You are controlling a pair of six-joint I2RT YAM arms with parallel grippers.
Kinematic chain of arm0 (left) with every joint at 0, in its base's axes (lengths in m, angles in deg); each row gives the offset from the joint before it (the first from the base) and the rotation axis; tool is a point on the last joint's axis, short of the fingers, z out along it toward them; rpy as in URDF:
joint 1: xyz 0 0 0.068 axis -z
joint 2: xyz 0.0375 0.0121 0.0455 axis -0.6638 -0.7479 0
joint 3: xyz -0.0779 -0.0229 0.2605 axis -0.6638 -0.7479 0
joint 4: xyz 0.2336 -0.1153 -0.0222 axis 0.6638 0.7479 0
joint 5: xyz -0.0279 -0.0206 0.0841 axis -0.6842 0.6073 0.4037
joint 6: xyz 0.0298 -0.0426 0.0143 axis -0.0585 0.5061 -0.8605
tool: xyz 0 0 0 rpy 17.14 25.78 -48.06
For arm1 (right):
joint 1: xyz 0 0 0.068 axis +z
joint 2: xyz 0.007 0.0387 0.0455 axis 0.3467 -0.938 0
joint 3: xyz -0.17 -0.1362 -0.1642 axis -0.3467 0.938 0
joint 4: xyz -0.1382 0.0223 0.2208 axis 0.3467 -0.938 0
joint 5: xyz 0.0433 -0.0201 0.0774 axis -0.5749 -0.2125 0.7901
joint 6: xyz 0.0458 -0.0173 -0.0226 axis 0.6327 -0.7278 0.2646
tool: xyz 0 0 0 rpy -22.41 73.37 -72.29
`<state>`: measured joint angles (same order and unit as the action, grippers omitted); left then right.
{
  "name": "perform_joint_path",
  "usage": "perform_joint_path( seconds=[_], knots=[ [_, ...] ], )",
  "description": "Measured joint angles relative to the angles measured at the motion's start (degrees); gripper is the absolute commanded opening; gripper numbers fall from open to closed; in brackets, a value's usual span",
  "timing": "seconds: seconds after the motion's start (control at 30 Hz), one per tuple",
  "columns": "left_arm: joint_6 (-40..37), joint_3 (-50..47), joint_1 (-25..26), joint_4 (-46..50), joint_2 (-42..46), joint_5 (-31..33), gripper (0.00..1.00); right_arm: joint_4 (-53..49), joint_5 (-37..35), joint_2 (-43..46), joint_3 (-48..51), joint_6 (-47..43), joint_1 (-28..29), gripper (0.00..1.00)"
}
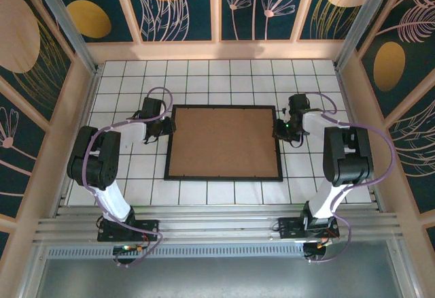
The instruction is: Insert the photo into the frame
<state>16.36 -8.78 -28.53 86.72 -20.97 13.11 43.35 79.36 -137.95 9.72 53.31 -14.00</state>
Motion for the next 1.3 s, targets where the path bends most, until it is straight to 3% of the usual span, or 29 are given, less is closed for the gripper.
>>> perform_joint_path(
  seconds=[1.3],
  knots=[
    [-1.9, 0.1, 3.3, -1.1, -1.3, 2.4, 0.51, 0.4, -0.5, 0.0, 0.0, 0.0, 0.6, 0.19]
  ],
)
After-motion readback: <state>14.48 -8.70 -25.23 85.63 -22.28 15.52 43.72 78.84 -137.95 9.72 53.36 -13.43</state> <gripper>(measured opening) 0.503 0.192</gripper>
